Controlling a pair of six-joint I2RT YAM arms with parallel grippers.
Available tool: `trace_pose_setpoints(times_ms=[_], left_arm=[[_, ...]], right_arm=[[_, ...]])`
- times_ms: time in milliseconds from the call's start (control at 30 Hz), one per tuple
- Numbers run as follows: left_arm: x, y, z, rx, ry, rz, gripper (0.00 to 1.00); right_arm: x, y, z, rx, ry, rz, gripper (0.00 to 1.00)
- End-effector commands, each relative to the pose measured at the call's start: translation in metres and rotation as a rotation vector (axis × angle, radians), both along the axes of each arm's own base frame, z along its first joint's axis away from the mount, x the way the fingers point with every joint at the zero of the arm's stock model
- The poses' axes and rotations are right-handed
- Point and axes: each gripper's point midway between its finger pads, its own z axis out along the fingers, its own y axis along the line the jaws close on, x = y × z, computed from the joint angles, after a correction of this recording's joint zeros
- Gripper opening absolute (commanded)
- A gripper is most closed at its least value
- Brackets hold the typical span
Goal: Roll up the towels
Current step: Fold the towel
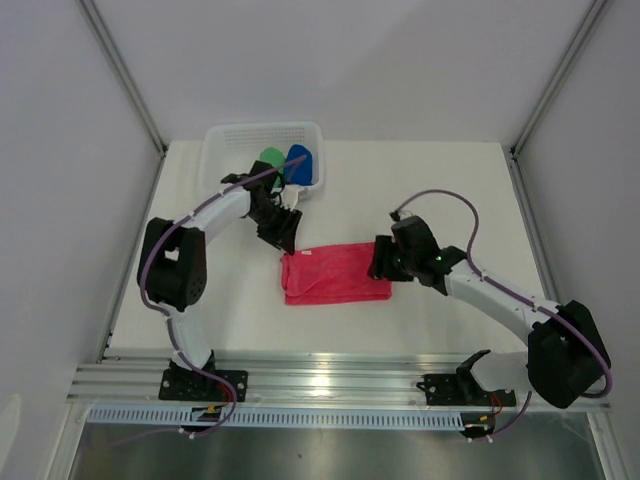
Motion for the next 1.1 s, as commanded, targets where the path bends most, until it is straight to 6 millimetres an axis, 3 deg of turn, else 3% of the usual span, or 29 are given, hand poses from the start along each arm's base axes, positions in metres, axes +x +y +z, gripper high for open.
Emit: trace_pose_setpoints(times_ms=[0,67,267,367,467,533,767,833,933,1067], left_arm=[[0.008,0.003,-0.019,0.075,0.022,0.008,0.53],[0.018,-0.001,-0.019,0.082,-0.003,-0.009,0.53],[0.025,-0.017,-0.029,0.098,-0.008,-0.040,0.50],[0.026,-0.017,-0.035,0.104,0.004,-0.042,0.44],[0.021,-0.016,-0.041,0.104,0.029,-0.054,0.29],[0.016,-0.016,-0.044,0.103,0.048,-0.060,0.24],[0.010,-0.018,-0.041,0.075,0.054,-0.075,0.22],[0.010,-0.023,-0.038,0.051,0.058,-0.072,0.17],[0.012,-0.025,-0.035,0.042,0.053,-0.073,0.01],[0.009,-0.023,-0.033,0.047,0.044,-0.083,0.01]], right_arm=[[-0.019,-0.031,-0.009,0.032,0.059,-0.103,0.57],[-0.022,-0.049,-0.024,0.037,0.079,-0.140,0.57],[-0.033,-0.055,-0.046,0.131,0.128,-0.152,0.56],[-0.032,-0.055,-0.052,0.150,0.133,-0.151,0.56],[-0.030,-0.052,-0.057,0.176,0.143,-0.140,0.56],[-0.026,-0.051,-0.058,0.188,0.143,-0.142,0.55],[-0.016,-0.045,-0.056,0.230,0.119,-0.116,0.56],[-0.015,-0.043,-0.056,0.229,0.131,-0.106,0.55],[-0.014,-0.043,-0.053,0.242,0.125,-0.114,0.55],[-0.006,-0.049,-0.057,0.241,0.132,-0.155,0.54]])
